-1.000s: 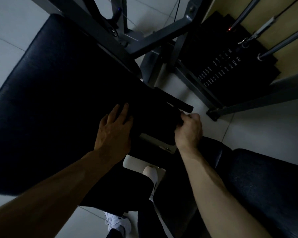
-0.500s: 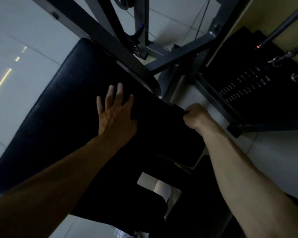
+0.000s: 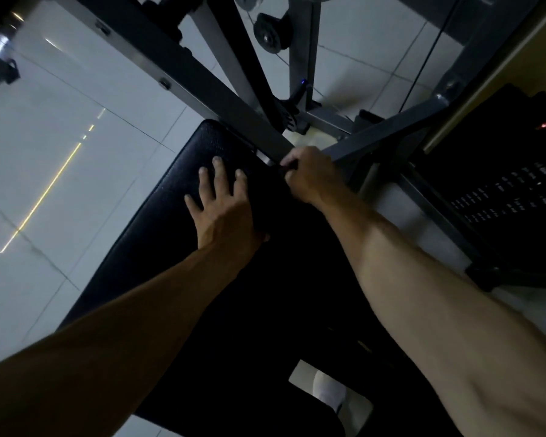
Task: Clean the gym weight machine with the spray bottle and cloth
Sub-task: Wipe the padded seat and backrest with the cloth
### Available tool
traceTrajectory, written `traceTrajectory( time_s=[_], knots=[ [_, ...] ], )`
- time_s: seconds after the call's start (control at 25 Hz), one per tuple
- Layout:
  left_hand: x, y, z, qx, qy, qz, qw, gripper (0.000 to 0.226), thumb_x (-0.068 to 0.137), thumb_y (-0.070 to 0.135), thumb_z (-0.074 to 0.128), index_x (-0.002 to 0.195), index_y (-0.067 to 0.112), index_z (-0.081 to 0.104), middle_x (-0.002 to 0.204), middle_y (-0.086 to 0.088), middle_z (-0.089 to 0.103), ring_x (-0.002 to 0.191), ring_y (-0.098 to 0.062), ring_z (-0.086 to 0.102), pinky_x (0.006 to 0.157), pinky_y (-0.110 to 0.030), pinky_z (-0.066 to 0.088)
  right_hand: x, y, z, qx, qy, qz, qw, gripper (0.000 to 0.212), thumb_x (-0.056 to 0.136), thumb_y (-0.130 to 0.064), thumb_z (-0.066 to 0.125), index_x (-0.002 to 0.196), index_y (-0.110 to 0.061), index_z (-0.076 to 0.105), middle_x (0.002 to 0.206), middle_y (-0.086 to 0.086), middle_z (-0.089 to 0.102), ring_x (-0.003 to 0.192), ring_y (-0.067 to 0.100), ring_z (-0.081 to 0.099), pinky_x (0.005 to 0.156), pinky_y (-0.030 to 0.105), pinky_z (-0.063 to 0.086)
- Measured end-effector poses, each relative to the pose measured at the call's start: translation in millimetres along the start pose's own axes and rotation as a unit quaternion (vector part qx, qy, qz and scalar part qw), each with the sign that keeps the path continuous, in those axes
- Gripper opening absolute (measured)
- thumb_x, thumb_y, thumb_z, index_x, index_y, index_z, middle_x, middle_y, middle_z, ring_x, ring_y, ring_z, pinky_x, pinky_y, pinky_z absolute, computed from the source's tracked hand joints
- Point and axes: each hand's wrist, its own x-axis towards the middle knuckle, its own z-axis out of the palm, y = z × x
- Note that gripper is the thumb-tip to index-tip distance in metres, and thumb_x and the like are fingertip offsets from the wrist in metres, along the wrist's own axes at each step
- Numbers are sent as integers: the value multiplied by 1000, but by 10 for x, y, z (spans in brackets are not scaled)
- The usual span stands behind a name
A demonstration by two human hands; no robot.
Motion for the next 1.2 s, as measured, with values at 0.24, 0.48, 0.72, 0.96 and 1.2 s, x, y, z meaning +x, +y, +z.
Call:
traceTrajectory(
  time_s=[0.24,0.48,0.72,0.96,1.2],
  knots=[
    [6,-109,-19,-3,10,33,999,124,67,56,87,160,25,11,170,-6,-14,156,-33,-10,123,-62,11,-5,-379,339,37,157,-138,977,29,96,-5,60,123,-11,69,122,11,68,110,19,63,80,12,44],
    [-208,-901,-254,-44,22,-77,996,139,62,54,90,161,17,0,170,-7,-5,156,-33,4,123,-57,20,-113,-380,392,14,182,-154,971,27,93,-8,70,119,-13,71,125,9,65,112,22,63,92,21,47],
    [-255,-1066,-108,-61,-32,-120,990,153,57,57,93,160,19,-13,170,2,-15,157,-24,-6,123,-62,12,251,-1086,743,-55,242,-184,951,21,95,-9,66,114,-18,72,118,1,63,102,22,60,84,21,40],
    [-395,-1277,-85,-83,-6,-111,990,151,56,67,88,161,24,-12,170,3,-12,157,-19,1,123,-50,25,-293,-1087,1126,-164,45,-421,891,38,94,-16,38,114,-21,71,114,1,60,98,24,53,70,31,51],
    [-651,-1516,-2,-85,-52,-112,989,158,55,54,94,159,22,-20,168,0,-23,156,-27,-10,124,-59,7,234,-1059,698,-95,223,-144,959,30,98,-11,58,123,-19,71,125,6,58,111,28,53,89,25,43]
  ],
)
